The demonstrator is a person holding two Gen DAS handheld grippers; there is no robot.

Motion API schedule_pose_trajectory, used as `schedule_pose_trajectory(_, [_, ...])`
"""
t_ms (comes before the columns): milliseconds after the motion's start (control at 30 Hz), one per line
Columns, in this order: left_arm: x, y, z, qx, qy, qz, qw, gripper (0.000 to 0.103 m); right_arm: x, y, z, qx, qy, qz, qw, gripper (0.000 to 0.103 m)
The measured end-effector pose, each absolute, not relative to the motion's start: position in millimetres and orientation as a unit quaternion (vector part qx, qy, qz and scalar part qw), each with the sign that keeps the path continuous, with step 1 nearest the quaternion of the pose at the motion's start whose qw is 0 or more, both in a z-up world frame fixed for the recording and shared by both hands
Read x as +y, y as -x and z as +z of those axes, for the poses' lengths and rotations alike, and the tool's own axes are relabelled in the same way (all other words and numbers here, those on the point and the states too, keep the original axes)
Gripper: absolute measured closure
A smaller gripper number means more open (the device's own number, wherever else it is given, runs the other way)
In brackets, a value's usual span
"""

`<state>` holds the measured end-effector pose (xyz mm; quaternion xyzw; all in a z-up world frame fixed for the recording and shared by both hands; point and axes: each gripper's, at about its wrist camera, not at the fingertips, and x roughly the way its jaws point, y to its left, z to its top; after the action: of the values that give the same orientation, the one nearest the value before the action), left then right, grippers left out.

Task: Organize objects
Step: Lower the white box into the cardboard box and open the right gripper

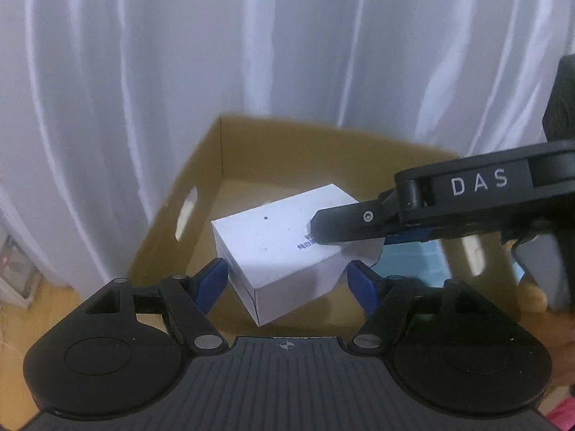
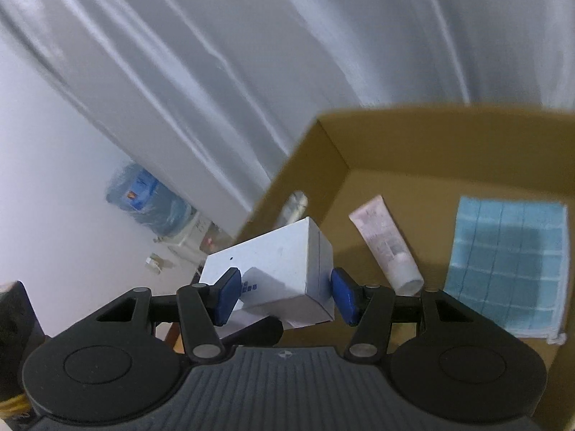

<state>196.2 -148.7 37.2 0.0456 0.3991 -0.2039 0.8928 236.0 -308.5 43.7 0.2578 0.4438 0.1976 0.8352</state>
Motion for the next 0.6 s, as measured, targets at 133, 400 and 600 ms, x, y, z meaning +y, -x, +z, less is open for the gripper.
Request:
schedule_pose_trajectory(133, [-152,-231,13,0.451,-0.041,-0.204,0.868,0.029,-309,-264,13,0.484,-0.263,0.188,0.813,0.044])
schedule_pose_trajectory(400, [-158,-276,-24,0.516,-0.064,-0.2,0.831,0.028,-318,-305,-42,0.552,-0.31,0.173,0.755,0.044])
schedule_pose_trajectory(600, [-169,-290,-37,0.545,-0.103,-0.197,0.809,0.027,-317,-317,-67,0.579,-0.328,0.167,0.727,0.044])
